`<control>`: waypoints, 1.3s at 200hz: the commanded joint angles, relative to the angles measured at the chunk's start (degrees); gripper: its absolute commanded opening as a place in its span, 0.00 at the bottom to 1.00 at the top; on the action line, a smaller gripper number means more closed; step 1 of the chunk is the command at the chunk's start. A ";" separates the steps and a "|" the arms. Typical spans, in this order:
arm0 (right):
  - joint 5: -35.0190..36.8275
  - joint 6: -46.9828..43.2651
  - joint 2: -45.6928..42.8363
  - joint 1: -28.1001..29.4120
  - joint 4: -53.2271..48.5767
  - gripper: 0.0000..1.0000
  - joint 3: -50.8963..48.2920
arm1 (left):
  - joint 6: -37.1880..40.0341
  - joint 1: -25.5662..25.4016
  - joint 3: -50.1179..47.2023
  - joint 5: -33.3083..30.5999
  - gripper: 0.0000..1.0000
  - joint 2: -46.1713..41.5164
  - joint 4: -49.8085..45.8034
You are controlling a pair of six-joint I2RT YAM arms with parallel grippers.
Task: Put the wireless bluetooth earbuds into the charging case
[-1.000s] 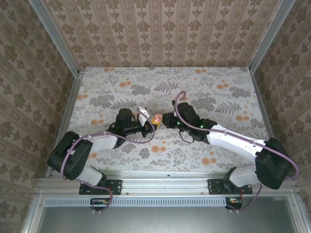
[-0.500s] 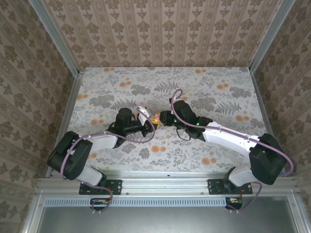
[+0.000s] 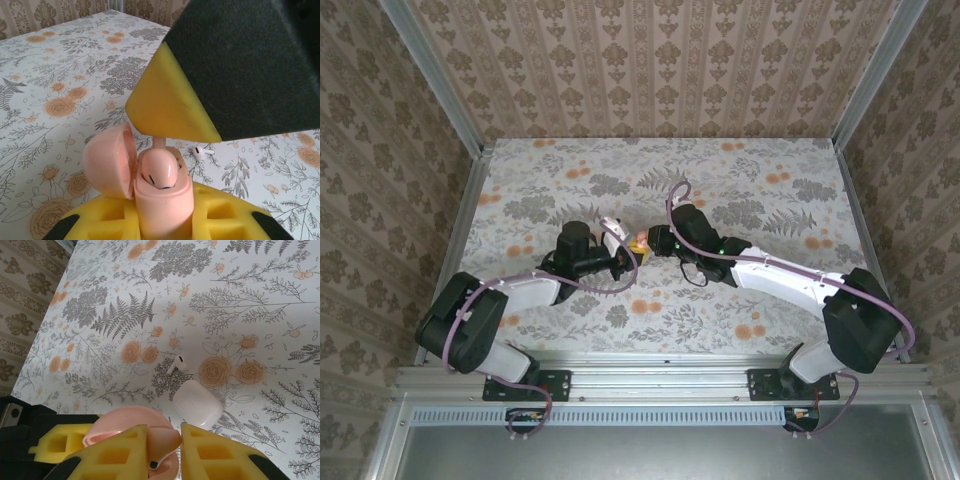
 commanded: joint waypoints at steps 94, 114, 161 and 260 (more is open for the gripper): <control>-6.09 -1.74 1.73 -0.13 4.67 0.21 1.33 | -2.71 1.66 1.81 1.56 0.11 -1.79 4.01; -6.29 -1.57 2.45 -0.07 4.11 0.21 1.90 | -2.48 1.66 1.73 1.57 0.11 -2.29 3.77; -6.48 -0.90 3.14 -0.07 3.12 0.23 2.67 | -1.96 1.66 1.81 1.66 0.11 -3.11 3.05; -5.88 -0.84 -3.06 -0.41 6.93 0.38 0.08 | -2.18 1.57 1.81 1.65 0.11 -4.20 2.13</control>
